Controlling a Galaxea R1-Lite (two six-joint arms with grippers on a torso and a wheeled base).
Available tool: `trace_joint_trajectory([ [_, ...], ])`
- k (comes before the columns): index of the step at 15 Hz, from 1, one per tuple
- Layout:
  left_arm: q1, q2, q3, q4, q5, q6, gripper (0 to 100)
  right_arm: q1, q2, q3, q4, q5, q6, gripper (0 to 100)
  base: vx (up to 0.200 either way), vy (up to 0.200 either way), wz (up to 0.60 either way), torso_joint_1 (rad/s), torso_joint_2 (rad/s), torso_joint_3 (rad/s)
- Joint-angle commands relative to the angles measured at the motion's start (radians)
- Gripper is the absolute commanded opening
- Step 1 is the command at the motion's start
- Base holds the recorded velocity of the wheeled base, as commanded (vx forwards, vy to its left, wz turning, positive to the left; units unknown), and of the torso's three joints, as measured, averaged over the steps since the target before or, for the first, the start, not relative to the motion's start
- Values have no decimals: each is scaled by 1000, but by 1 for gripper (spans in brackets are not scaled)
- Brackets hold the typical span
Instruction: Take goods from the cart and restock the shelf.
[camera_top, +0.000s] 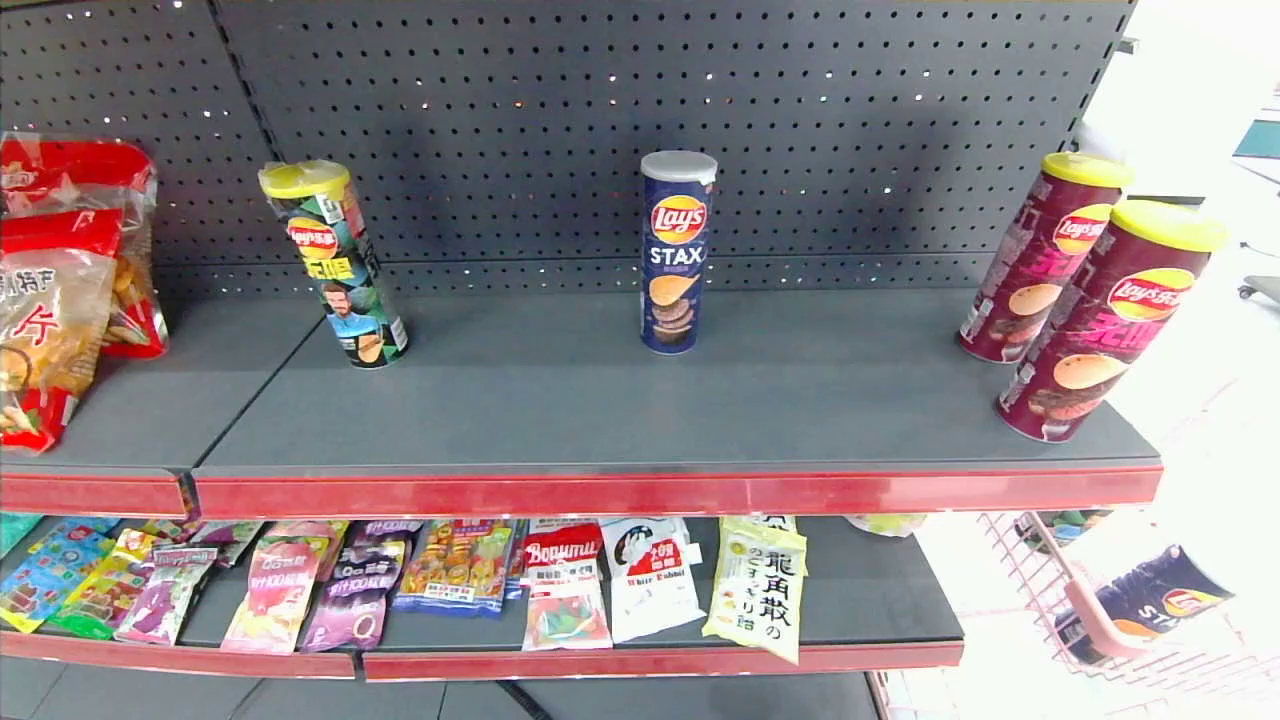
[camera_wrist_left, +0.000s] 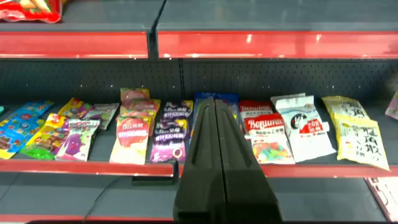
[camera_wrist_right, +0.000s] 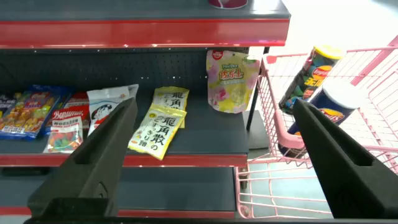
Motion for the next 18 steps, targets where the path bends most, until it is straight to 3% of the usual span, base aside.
trace_joint_trajectory([
  [1,1,0,0,0,0,0,0,1,2,0,1,0,-1,100,0,-200,0,7,2,2],
  [10,1,0,0,0,0,0,0,1,2,0,1,0,-1,100,0,-200,0,6,7,4],
  [12,1,0,0,0,0,0,0,1,2,0,1,-2,-1,100,0,0,0,0,0,0],
  [18,1,0,0,0,0,0,0,1,2,0,1,-2,1,100,0,0,-600,0,3,4],
])
